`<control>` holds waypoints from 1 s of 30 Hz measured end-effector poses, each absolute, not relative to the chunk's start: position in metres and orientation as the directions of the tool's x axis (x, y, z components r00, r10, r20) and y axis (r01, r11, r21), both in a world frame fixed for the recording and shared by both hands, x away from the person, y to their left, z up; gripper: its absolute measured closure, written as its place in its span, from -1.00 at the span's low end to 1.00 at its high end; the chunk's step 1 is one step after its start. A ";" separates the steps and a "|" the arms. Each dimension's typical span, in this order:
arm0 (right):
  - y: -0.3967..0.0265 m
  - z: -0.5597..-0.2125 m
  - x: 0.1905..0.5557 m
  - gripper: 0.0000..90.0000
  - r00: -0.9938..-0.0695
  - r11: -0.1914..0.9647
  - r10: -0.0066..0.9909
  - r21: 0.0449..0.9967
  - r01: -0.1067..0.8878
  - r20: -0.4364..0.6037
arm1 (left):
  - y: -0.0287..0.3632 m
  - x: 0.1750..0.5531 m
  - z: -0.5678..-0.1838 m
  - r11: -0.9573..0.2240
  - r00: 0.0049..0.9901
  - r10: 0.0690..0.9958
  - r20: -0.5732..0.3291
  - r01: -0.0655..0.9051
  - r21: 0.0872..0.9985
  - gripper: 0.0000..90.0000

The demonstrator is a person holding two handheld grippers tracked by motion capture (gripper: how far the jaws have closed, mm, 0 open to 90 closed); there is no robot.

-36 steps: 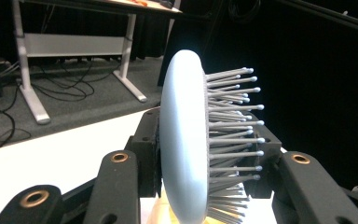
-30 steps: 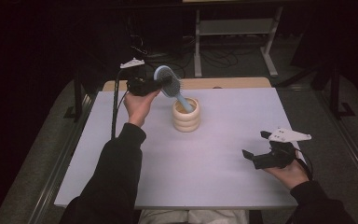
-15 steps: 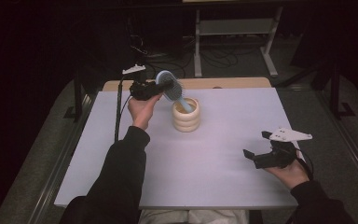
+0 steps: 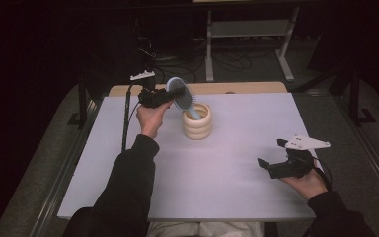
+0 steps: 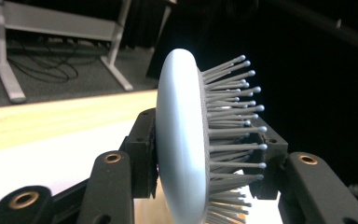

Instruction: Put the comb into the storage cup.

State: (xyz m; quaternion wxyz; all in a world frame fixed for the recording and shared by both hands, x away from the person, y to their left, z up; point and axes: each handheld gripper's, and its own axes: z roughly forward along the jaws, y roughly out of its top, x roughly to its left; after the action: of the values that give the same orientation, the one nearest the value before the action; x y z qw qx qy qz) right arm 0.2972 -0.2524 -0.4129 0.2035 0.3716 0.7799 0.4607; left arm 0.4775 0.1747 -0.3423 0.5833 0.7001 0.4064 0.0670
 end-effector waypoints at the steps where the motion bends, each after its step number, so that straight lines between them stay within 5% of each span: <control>1: -0.252 -0.413 0.297 -1.00 -0.640 0.301 0.768 0.868 0.395 0.025 | 0.175 0.477 -0.344 0.007 0.665 0.646 -0.376 0.486 0.874 0.13; 7: -0.253 -0.413 0.298 -1.00 -0.639 0.303 0.769 0.866 0.398 0.024 | 0.178 0.476 -0.344 0.046 0.671 0.623 -0.403 0.483 0.875 0.01; 16: -0.253 -0.413 0.298 -1.00 -0.639 0.306 0.769 0.865 0.398 0.022 | 0.189 0.474 -0.338 0.053 0.684 0.603 -0.410 0.479 0.876 -0.57; 20: -0.252 -0.414 0.298 -1.00 -0.638 0.307 0.769 0.864 0.400 0.022 | 0.192 0.472 -0.338 0.000 0.698 0.616 -0.365 0.464 0.886 -0.68; 21: -0.253 -0.413 0.297 -1.00 -0.637 0.305 0.770 0.865 0.399 0.022 | 0.191 0.469 -0.337 -0.075 0.707 0.647 -0.285 0.432 0.899 -0.69; 24: -0.253 -0.413 0.297 -1.00 -0.634 0.302 0.773 0.865 0.401 0.024 | 0.194 0.466 -0.338 -0.150 0.716 0.659 -0.230 0.425 0.893 -0.74; 30: -0.252 -0.414 0.298 -1.00 -0.636 0.321 0.771 0.857 0.403 0.011 | 0.200 0.460 -0.342 -0.199 0.712 0.666 -0.223 0.458 0.866 -1.00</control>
State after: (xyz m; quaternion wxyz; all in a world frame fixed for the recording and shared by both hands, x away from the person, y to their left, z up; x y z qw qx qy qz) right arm 0.2977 -0.2522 -0.4142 0.2057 0.3735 0.7863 0.4472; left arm 0.4604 0.1996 -0.3420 0.5162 0.7678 0.3659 0.1009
